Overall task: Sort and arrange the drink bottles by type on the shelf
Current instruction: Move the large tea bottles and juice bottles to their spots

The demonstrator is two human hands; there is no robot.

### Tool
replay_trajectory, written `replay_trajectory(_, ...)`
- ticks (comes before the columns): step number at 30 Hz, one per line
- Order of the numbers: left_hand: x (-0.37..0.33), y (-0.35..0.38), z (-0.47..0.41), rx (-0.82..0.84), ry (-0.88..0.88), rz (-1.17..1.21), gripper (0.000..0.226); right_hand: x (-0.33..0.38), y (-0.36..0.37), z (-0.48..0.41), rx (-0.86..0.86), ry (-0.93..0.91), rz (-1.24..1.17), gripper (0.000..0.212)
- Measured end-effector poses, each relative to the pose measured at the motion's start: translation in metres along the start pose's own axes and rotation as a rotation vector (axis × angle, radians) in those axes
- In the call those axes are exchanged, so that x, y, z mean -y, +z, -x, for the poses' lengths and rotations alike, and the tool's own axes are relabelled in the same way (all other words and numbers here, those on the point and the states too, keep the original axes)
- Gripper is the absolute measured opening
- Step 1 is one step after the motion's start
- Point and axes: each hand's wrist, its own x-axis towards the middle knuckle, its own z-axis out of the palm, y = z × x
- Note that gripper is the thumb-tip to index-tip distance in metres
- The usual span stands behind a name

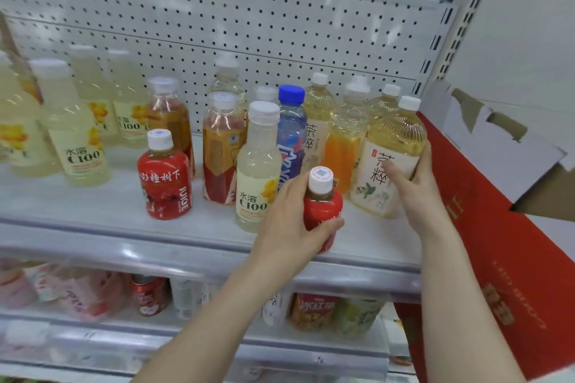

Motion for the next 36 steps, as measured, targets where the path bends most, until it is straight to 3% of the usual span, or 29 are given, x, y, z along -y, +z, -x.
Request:
replay_trajectory(6,0.006,-0.013,0.016,-0.132,-0.006,0.085,0.067,0.010,0.000,-0.003,-0.036,0.032,0.172,0.078)
replay_trajectory(8,0.003,-0.023,0.021,-0.169,-0.012,0.126,0.065,0.018,0.010,0.005,-0.262,0.000,0.378,0.076)
replay_trajectory(10,0.001,-0.033,0.026,-0.184,0.000,0.156,0.065,0.033,0.031,0.019,-0.509,-0.229,0.498,0.058)
replay_trajectory(11,0.002,-0.039,0.029,-0.188,0.002,0.168,0.066,0.045,0.046,0.027,-0.549,-0.373,0.482,0.045)
replay_trajectory(12,0.003,-0.045,0.034,-0.193,0.000,0.183,0.066,0.054,0.064,0.034,-0.504,-0.477,0.441,0.034)
replay_trajectory(14,0.004,-0.054,0.041,-0.209,-0.009,0.228,0.065,0.070,0.096,0.048,-0.254,-0.521,0.303,0.022)
replay_trajectory(17,0.010,-0.070,0.054,-0.278,-0.048,0.252,0.061,0.082,0.138,0.067,0.096,-0.413,0.203,0.038)
replay_trajectory(19,0.017,-0.083,0.061,-0.311,-0.084,0.257,0.060,0.080,0.157,0.072,0.205,-0.355,0.204,0.049)
replay_trajectory(25,0.042,-0.125,0.081,-0.436,-0.195,0.225,0.055,0.086,0.177,0.082,0.187,-0.247,0.199,0.041)
replay_trajectory(30,0.062,-0.173,0.089,-0.523,-0.228,0.231,0.074,0.126,0.194,0.104,0.230,-0.232,0.109,0.035)
replay_trajectory(36,0.092,-0.246,0.097,-0.593,-0.243,0.169,0.075,0.167,0.284,0.118,0.308,-0.286,0.106,0.031)
